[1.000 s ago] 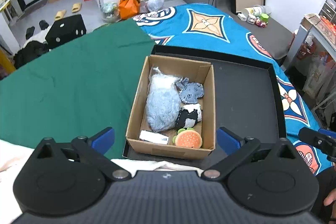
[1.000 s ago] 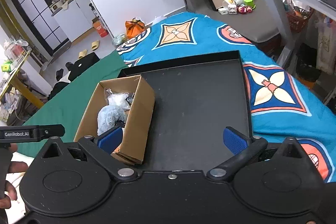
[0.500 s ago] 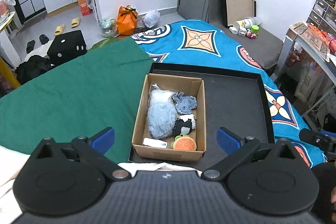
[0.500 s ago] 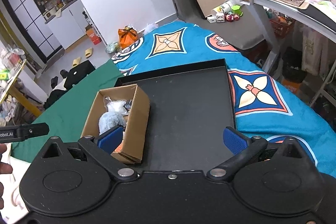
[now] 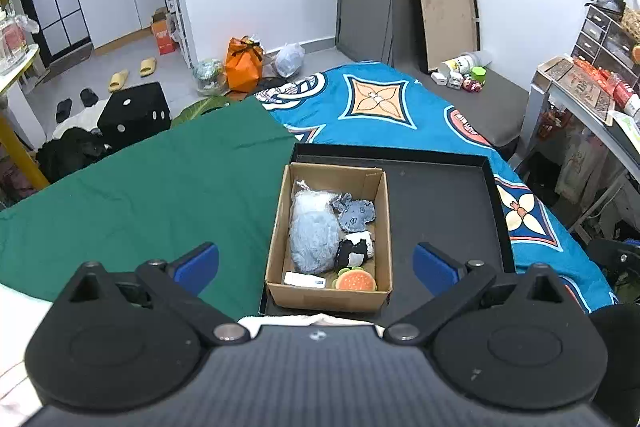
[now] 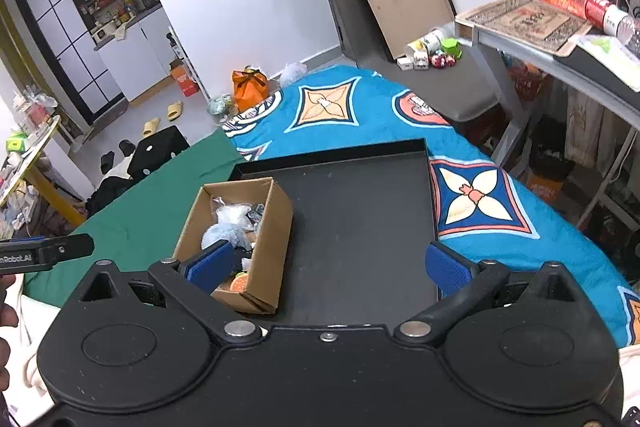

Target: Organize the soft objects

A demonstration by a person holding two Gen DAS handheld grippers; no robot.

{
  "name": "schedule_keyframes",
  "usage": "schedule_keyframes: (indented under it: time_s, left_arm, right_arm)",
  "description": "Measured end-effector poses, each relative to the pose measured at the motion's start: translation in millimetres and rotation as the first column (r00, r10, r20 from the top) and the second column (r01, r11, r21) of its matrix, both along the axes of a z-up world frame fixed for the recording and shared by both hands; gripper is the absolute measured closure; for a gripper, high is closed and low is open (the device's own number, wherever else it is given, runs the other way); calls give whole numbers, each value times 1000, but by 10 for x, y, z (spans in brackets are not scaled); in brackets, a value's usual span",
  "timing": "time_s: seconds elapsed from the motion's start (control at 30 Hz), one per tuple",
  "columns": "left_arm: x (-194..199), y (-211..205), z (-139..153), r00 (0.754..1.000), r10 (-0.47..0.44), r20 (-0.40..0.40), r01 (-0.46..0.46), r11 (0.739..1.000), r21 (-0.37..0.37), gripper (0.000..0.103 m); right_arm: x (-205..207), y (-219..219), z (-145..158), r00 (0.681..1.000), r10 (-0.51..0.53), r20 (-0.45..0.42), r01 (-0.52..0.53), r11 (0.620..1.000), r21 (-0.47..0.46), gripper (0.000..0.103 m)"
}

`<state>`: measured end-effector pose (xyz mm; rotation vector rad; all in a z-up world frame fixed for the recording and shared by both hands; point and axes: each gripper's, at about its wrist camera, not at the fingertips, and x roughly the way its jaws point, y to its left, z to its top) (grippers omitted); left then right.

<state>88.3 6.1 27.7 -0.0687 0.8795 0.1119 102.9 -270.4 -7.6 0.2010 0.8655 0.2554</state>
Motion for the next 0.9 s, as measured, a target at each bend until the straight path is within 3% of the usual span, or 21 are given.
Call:
schedule_keyframes:
  time_s: [0.4, 0.9]
  left_arm:
    - [-238, -56, 161, 999, 27, 28, -27, 1000, 0, 1]
    - [-493, -296, 116, 999, 28, 34, -30, 999, 30, 1]
  right_arm:
    - [-243, 117, 268, 999, 25, 41, -23, 998, -53, 0]
    - [-457, 30, 235, 1000, 6, 7, -5, 999, -44, 0]
